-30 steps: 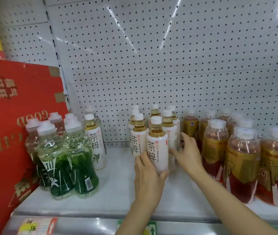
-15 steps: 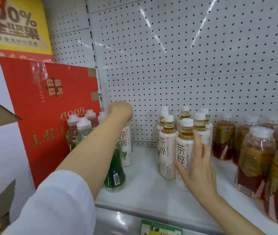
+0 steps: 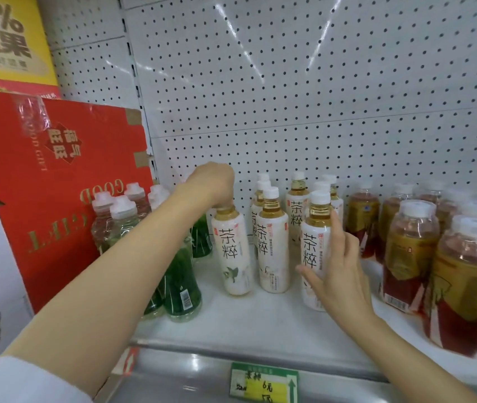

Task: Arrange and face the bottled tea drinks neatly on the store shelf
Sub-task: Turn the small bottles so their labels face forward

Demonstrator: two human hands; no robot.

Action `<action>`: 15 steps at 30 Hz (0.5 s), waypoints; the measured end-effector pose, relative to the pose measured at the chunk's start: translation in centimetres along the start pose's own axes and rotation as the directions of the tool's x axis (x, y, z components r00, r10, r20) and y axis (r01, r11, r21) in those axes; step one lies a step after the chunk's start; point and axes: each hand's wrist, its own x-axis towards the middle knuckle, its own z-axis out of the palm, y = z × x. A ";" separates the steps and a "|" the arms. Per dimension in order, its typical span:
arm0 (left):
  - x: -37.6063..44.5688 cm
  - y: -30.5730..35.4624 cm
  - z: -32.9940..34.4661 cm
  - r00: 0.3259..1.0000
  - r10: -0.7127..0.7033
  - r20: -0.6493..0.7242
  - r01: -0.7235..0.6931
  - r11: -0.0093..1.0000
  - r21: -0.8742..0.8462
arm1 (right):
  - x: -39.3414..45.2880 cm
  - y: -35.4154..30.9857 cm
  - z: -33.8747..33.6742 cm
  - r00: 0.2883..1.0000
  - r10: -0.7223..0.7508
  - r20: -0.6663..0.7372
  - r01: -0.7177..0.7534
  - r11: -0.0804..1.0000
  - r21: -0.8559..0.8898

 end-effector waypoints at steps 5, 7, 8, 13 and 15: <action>-3.6 2.6 -0.9 0.994 0.105 -0.007 -0.105 0.988 -0.115 | 0.1 -0.2 -0.3 0.998 0.057 0.029 -0.057 0.998 0.000; -4.0 3.7 -0.5 0.991 0.129 -0.032 -0.132 0.983 -0.126 | 0.1 -0.3 -0.5 0.997 0.064 0.038 -0.065 0.998 0.010; -4.1 4.2 -0.3 0.990 0.131 -0.050 -0.136 0.982 -0.127 | 0.1 -0.4 -0.6 0.997 0.065 0.043 -0.066 0.998 0.021; -3.9 4.9 0.6 0.988 0.113 -0.108 -0.131 0.976 -0.172 | -0.4 -0.9 -0.6 0.996 0.051 0.078 -0.057 0.996 0.074; -4.3 4.6 1.5 0.989 0.072 -0.127 -0.104 0.958 -0.268 | -0.6 -1.1 -0.6 0.995 0.054 0.080 -0.063 0.992 0.112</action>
